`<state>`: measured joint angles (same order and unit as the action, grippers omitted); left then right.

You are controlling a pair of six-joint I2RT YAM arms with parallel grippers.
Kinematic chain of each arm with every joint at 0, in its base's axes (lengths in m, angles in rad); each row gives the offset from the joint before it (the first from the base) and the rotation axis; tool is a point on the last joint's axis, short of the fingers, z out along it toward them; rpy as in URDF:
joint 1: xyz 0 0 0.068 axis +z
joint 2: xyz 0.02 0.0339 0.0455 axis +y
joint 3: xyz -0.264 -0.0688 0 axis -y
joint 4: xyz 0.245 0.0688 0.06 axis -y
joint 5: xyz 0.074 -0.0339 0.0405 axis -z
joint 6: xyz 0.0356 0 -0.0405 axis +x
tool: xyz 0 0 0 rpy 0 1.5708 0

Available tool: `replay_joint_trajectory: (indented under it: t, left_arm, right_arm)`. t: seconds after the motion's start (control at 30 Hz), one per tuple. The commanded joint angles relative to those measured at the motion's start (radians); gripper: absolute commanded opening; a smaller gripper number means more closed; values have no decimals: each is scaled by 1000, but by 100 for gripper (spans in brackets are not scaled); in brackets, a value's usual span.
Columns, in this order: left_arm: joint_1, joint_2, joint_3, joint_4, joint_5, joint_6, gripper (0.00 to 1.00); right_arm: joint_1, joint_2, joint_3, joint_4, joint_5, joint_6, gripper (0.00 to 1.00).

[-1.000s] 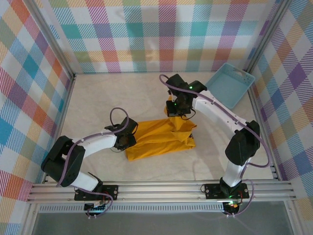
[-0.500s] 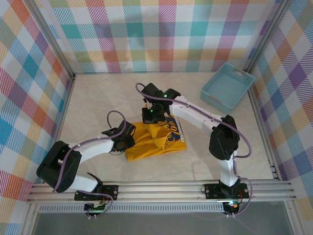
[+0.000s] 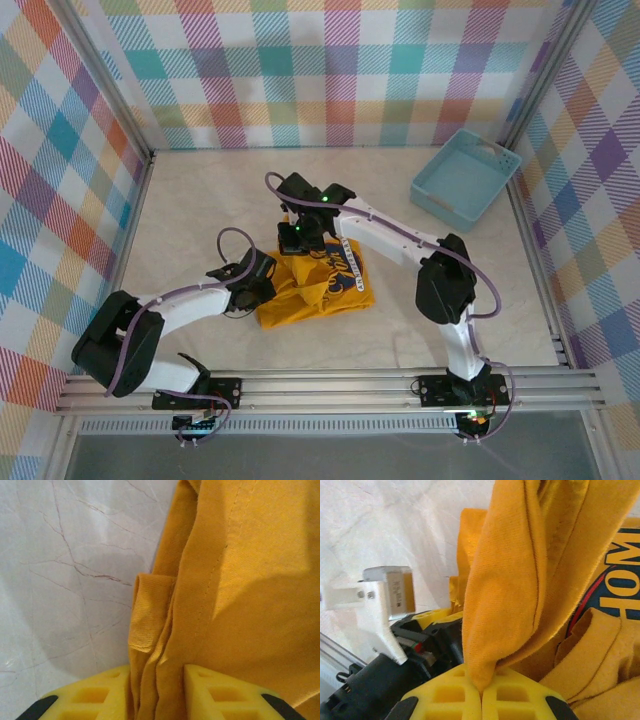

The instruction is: Fold the inside-out t-shirt

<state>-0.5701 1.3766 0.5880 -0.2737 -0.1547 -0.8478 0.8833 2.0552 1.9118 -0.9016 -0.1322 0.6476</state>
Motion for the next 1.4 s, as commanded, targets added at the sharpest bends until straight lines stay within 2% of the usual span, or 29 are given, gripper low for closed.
replay_joint_trajectory:
  t: [0.0,0.13,0.43,0.63,0.83,0.97,1.07,1.2,1.37]
  left_arm:
    - [-24,-7,-46,-37,46,-17,31]
    - [-24,-58,-59,-52,29,-20,33]
    - [-25,-93,-88,-42,41,-19,33]
    - [-25,-163,-82,-123,-15,-26,36]
    - [-13,-405,-61,-344,-204,-67,51]
    - [-7,-526,-13,-407,-216,-25,57]
    - [-9,-503,68,-433,-185,19,59]
    - [-27,-423,142,-468,-181,-4,59]
    - [-10,-473,72,-460,-209,-79,59]
  right_arm:
    - [6,26,29,22,0,15,4]
    - [6,39,38,31,-1,17,11]
    - [6,129,145,15,3,27,10]
    - [19,138,179,-7,-14,5,33]
    - [19,38,191,-80,39,-72,46]
    - [-4,-103,41,-47,125,-126,51]
    - [-48,-184,-118,14,161,-129,53]
    - [-96,-185,-255,116,81,-115,50]
    - [-91,-127,-308,244,-93,-85,57]
